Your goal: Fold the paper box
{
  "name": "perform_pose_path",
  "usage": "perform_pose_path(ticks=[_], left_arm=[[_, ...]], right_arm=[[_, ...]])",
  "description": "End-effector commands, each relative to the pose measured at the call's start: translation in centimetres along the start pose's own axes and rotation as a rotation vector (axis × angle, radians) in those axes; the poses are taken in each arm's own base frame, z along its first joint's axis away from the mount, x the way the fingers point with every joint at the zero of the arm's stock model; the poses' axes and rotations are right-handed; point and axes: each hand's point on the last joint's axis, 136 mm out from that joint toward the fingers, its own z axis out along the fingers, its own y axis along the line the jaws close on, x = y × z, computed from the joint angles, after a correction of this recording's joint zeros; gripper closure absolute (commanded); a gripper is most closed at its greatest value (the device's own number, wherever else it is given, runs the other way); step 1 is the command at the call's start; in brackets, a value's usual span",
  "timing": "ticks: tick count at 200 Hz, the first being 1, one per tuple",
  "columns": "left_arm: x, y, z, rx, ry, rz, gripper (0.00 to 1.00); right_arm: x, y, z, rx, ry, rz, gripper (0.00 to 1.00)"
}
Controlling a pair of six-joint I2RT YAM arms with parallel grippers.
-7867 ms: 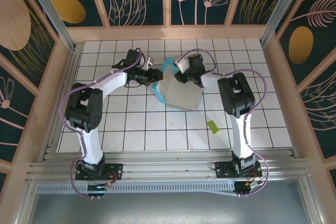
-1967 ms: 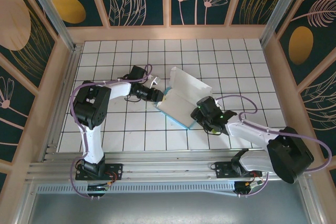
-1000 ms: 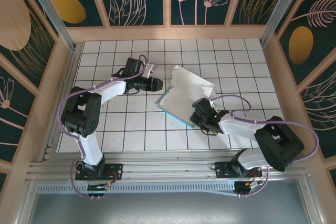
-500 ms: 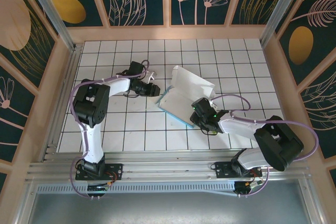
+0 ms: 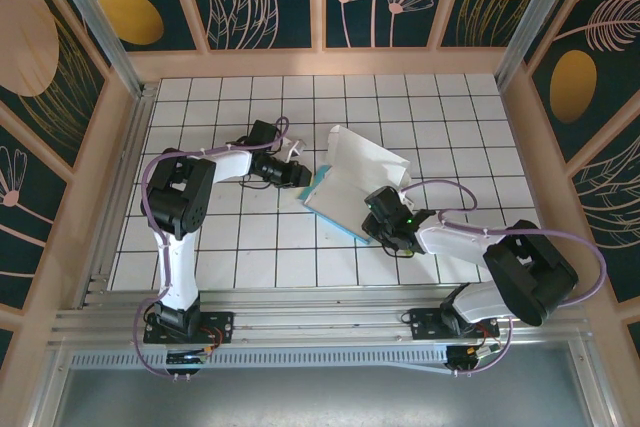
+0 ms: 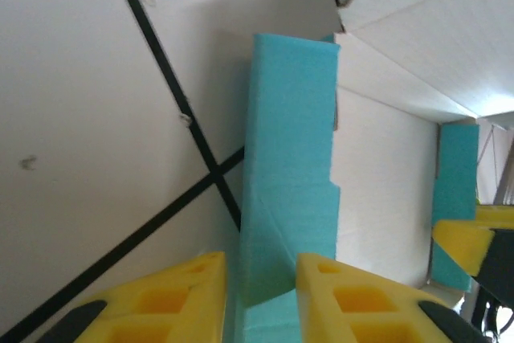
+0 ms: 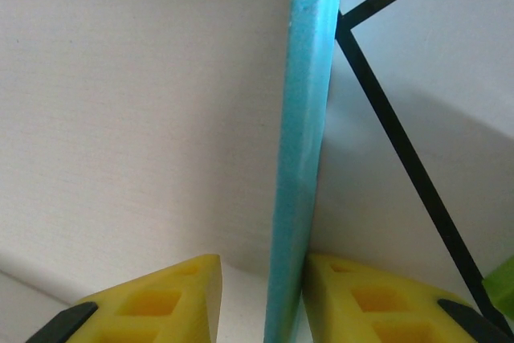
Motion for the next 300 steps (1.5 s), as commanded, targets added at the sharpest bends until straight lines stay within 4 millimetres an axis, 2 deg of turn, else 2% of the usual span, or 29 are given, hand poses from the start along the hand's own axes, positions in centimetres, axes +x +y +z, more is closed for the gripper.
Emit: perform_pose_path(ticks=[1,12,38,58,78,99,138,186,254,300], left_arm=[[0.5,-0.7,0.4,0.050,0.010,-0.005,0.63],[0.0,-0.2,0.0,0.001,-0.008,0.004,0.59],[-1.5,1.7,-1.8,-0.161,-0.077,0.018,0.59],[-2.3,2.5,-2.9,-0.217,-0.124,0.016,0.58],[-2.1,2.0,-2.6,-0.151,-0.118,-0.009,0.58],[-1.2,0.9,-1.6,-0.038,-0.076,-0.037,0.61],[0.6,0.5,-0.2,0.078,0.003,-0.099,0.59],[1.9,1.5,0.7,0.081,0.042,-0.156,0.56],[1.3,-1.8,-0.4,0.231,0.020,-0.169,0.59],[1.4,-2.0,-0.5,0.241,0.016,-0.177,0.61]], right_arm=[[0.1,-0.4,0.8,0.029,-0.007,-0.024,0.65],[0.0,-0.4,0.7,0.032,-0.009,-0.024,0.65],[-0.1,-0.5,0.5,0.036,-0.016,-0.026,0.65],[-0.1,-0.5,0.5,0.035,-0.019,-0.026,0.66],[0.0,-0.5,0.6,0.035,-0.014,-0.028,0.66],[0.0,-0.4,0.7,0.036,-0.011,-0.031,0.65],[0.1,-0.4,0.8,0.034,-0.007,-0.032,0.65],[0.2,-0.1,0.8,0.031,-0.004,-0.037,0.65],[0.3,-0.1,1.1,0.038,0.000,-0.038,0.65],[0.5,-0.2,1.2,0.042,0.004,-0.038,0.66]])
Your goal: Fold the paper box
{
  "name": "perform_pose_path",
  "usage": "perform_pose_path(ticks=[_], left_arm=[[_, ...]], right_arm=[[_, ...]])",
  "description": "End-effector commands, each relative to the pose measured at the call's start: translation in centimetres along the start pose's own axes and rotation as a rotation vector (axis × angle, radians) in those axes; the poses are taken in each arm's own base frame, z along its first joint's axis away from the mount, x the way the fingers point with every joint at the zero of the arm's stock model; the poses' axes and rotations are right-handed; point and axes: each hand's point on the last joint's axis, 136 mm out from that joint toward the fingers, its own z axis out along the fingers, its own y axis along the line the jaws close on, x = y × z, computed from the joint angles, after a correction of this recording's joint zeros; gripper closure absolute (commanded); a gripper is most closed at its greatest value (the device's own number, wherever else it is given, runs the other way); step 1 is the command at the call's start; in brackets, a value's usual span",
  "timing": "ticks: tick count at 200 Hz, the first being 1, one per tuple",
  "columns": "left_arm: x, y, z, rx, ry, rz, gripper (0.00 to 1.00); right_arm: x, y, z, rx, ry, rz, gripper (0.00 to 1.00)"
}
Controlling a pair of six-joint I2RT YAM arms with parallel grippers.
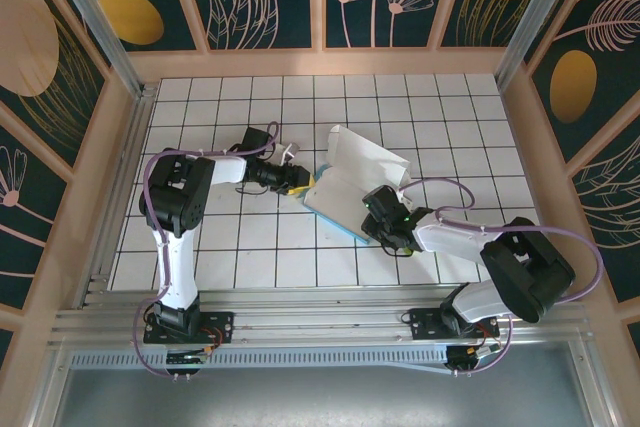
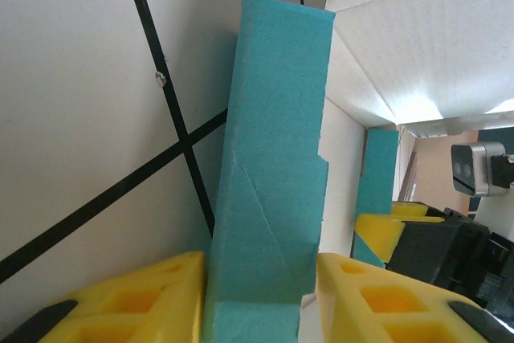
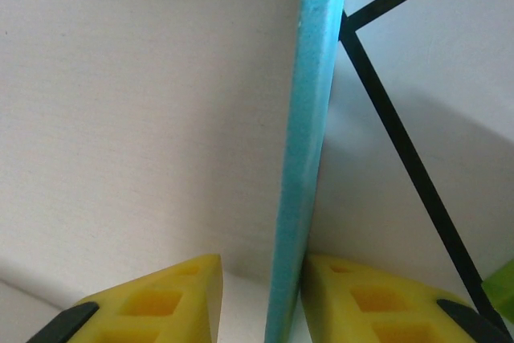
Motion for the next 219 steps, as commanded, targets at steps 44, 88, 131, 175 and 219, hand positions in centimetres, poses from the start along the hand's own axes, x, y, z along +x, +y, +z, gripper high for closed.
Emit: perform_pose_path(ticks=[44,88,131,175,219], left_arm=[[0.4,-2.5,-0.3,0.089,0.011,0.011,0.62],[0.1,-3.2,-0.5,0.115,-0.001,0.022,0.60],[0.5,-3.0,-0.3,0.121,0.009,0.019,0.59],[0.8,-3.0,-0.4,0.120,0.016,0.034,0.53],[0.8,-2.5,-0.1,0.098,0.018,0.028,0.57]], right_arm=[[0.3,-0.2,1.1,0.021,-0.002,-0.010,0.66],[0.4,-0.1,1.2,0.018,-0.001,-0.014,0.66],[0.4,-0.3,1.3,0.030,-0.005,-0.019,0.66],[0.4,-0.8,1.6,0.064,-0.009,-0.026,0.67],[0.1,-0.1,1.6,0.059,-0.017,-0.032,0.68]])
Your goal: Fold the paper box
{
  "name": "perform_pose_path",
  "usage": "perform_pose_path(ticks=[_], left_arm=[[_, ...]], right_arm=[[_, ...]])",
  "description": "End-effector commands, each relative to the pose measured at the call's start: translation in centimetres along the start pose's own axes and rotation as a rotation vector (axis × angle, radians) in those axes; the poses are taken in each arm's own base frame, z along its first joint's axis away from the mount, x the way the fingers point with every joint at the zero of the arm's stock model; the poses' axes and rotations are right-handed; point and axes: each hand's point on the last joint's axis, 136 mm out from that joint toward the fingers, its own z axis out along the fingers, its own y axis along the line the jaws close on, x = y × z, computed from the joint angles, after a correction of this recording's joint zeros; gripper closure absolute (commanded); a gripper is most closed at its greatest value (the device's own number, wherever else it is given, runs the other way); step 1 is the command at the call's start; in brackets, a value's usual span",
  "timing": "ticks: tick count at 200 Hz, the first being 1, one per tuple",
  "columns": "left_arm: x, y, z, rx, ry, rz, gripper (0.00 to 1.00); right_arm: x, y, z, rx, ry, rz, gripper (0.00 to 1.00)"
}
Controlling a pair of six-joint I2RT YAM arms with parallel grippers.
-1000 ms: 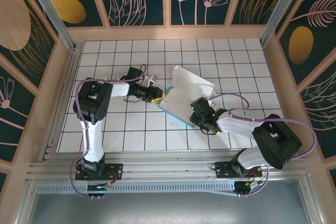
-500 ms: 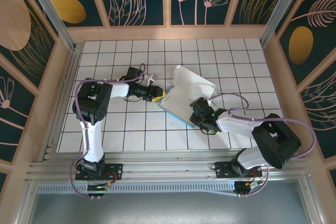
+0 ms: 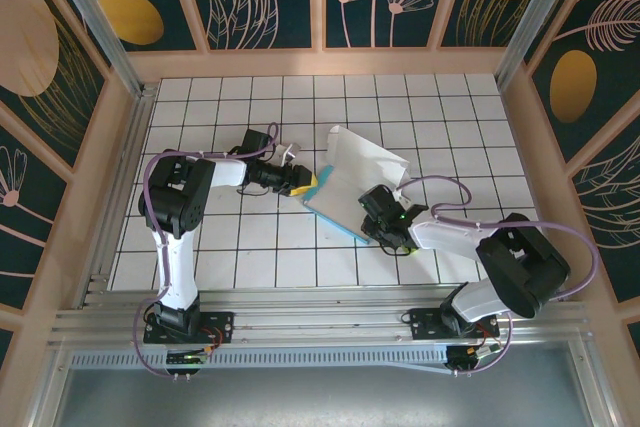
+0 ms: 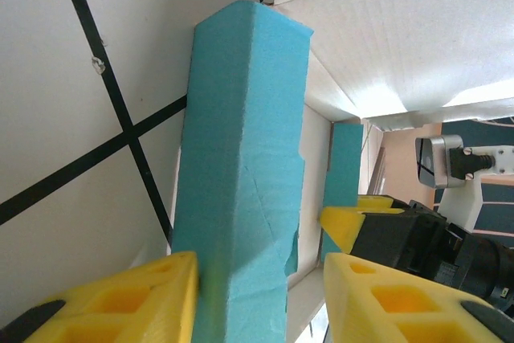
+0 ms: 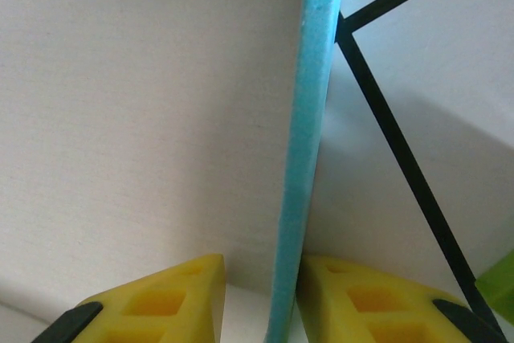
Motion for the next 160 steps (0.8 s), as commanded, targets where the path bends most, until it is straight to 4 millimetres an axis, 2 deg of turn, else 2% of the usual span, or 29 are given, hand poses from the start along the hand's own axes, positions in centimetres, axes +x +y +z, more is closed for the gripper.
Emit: perform_pose_path(ticks=[1,39,68,114,160], left_arm=[[0.4,-1.1,-0.1,0.022,0.016,0.038,0.57],[0.5,-0.2,0.4,-0.071,0.025,0.068,0.60],[0.9,1.5,1.0,-0.176,0.049,0.072,0.63],[0.9,1.9,1.8,-0.242,0.057,0.092,0.67],[0.5,4.0,1.7,-0.436,0.038,0.131,0.76]], right_arm=[[0.1,0.1,1.4,0.009,-0.010,-0.012,0.68],[0.2,0.2,1.4,0.010,-0.009,-0.019,0.68],[0.2,0.3,1.4,0.007,-0.007,-0.022,0.68],[0.3,0.4,1.4,0.007,-0.007,-0.026,0.68],[0.3,0.6,1.5,0.002,-0.004,-0.034,0.68]])
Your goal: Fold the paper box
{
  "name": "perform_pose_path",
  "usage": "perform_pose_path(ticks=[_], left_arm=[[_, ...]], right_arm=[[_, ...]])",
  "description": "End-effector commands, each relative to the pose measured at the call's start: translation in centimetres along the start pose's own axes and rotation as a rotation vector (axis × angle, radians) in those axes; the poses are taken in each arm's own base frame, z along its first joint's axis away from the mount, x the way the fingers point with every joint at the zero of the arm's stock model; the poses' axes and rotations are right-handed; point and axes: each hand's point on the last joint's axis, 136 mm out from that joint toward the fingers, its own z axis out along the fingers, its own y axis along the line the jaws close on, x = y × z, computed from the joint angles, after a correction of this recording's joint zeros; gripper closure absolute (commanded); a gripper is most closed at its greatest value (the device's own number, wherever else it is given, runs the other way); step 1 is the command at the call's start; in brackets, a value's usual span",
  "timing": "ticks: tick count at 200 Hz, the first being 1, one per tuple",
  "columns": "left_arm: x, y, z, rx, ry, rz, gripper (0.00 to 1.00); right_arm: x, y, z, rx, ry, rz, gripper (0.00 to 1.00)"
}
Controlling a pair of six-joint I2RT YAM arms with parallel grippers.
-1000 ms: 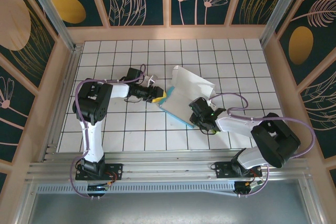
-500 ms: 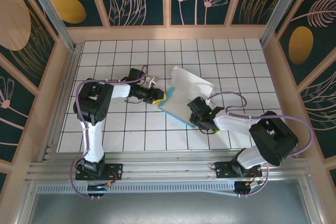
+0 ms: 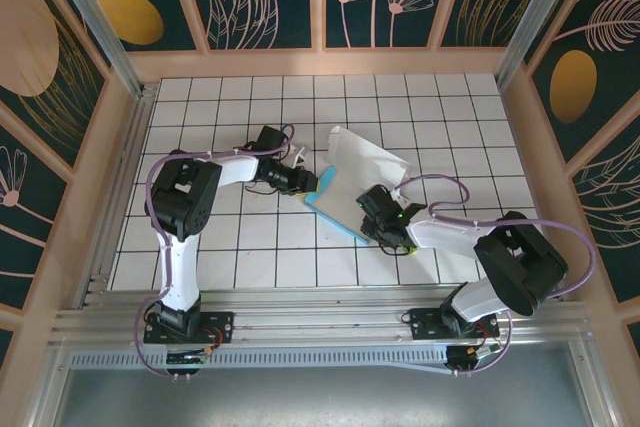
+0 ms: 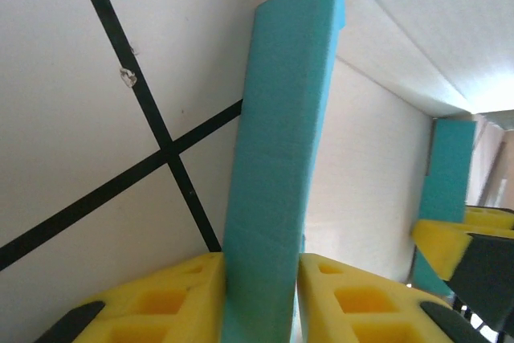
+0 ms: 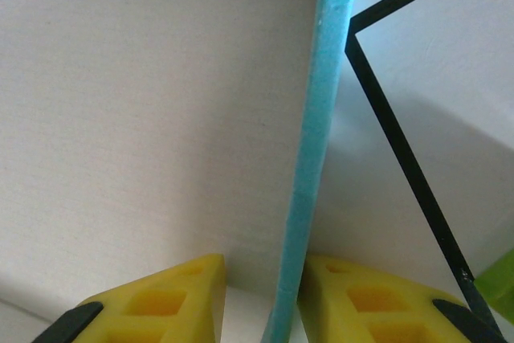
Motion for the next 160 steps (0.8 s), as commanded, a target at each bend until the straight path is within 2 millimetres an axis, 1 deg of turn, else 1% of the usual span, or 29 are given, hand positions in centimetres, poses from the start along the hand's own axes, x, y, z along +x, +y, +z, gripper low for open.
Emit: perform_pose_path(ticks=[1,22,32,58,84,104,116,132,144,160], left_arm=[[0.6,2.1,0.6,-0.150,0.018,0.016,0.76],[0.6,2.7,0.8,-0.232,0.004,0.052,0.79],[0.3,2.8,0.7,-0.280,-0.012,0.081,0.79],[-0.4,2.4,0.6,-0.346,-0.047,0.152,0.80],[-1.2,2.6,0.3,-0.410,-0.075,0.181,0.82],[-1.5,3.0,0.2,-0.448,-0.082,0.192,0.82],[-1.6,3.2,0.2,-0.462,-0.080,0.204,0.79],[-1.7,3.4,0.4,-0.470,-0.077,0.212,0.80],[-1.6,3.7,0.7,-0.477,-0.066,0.209,0.83],[-1.5,4.0,0.8,-0.501,-0.062,0.213,0.95]], right_arm=[[0.3,0.6,1.5,-0.016,0.000,-0.015,0.68],[0.4,0.7,1.5,-0.020,0.004,-0.017,0.68],[0.4,0.8,1.6,-0.020,0.004,-0.020,0.68],[0.6,0.9,1.6,-0.024,0.007,-0.026,0.68],[0.7,0.8,1.7,-0.023,0.009,-0.034,0.68],[0.8,0.9,1.8,-0.029,0.012,-0.037,0.68],[0.9,1.0,1.8,-0.033,0.014,-0.040,0.68],[1.0,1.1,1.9,-0.040,0.021,-0.044,0.68],[1.2,1.1,2.0,-0.041,0.024,-0.049,0.68],[1.2,1.1,2.0,-0.037,0.023,-0.052,0.68]])
